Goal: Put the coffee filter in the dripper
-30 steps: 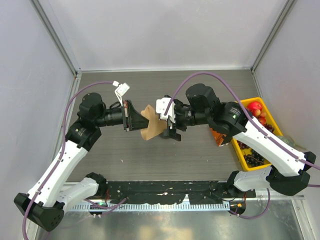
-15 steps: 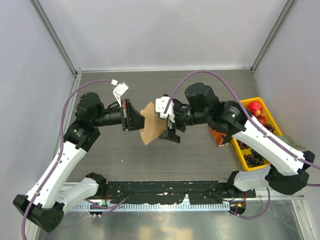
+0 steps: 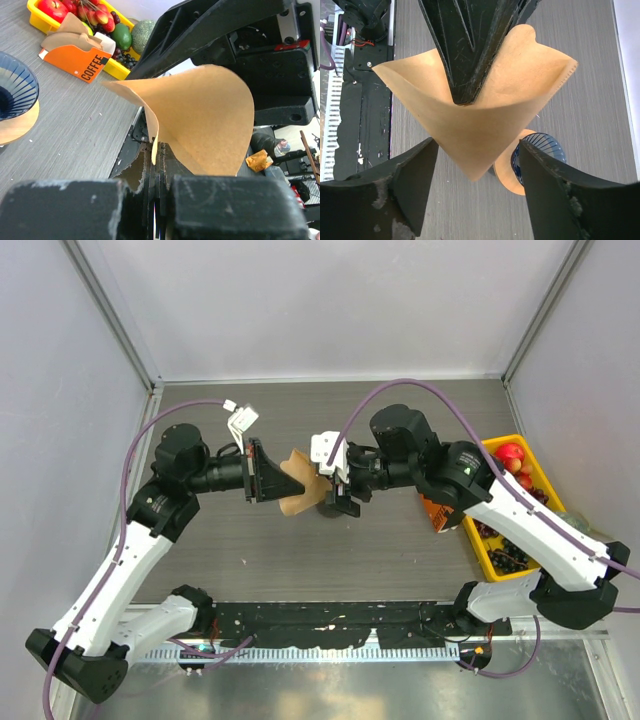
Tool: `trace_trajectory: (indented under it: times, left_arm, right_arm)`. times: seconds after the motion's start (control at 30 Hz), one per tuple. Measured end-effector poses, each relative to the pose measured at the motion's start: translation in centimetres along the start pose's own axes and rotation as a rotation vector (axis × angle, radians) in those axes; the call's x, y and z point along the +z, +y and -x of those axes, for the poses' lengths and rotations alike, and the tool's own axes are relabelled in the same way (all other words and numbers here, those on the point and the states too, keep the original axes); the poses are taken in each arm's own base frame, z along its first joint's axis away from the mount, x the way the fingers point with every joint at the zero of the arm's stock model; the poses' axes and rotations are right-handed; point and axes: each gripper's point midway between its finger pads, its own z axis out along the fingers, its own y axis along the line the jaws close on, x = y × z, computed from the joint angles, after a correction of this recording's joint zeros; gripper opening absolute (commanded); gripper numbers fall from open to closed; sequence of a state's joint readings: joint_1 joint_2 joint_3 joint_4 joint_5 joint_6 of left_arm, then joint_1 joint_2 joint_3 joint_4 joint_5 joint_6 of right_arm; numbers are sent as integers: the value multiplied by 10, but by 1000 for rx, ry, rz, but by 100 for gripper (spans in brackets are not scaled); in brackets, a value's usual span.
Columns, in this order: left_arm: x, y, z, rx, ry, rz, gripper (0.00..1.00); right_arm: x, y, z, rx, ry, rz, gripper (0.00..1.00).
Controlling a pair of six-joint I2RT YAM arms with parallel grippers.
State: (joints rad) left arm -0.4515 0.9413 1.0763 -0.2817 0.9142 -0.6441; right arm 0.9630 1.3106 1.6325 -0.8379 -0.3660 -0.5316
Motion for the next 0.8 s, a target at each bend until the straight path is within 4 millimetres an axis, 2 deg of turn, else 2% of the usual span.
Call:
trace_trajectory:
  times: [0.13, 0.23, 0.37, 0.47, 0.53, 0.7, 0.8]
  left_arm:
    - [0, 2, -1, -6, 3, 10, 0]
    - [0, 4, -3, -5, 9, 14, 1]
    - [0, 6, -4, -1, 10, 24, 2]
    - [0, 8, -4, -3, 12, 31, 2]
    - [0, 9, -5, -2, 12, 38, 3]
    - [1, 13, -5, 5, 13, 49, 18]
    - [1, 13, -3, 11, 13, 50, 32]
  right_arm:
    - [-5, -2, 4, -12, -13, -19, 57]
    - [-9, -4, 7, -22, -26, -33, 54]
    - [-10, -4, 7, -30, -31, -41, 46]
    - [-10, -5, 6, -33, -29, -46, 31]
    - [-9, -5, 4, -33, -26, -48, 29]
    - [-9, -7, 5, -35, -29, -57, 19]
    - [-9, -8, 5, -37, -31, -61, 16]
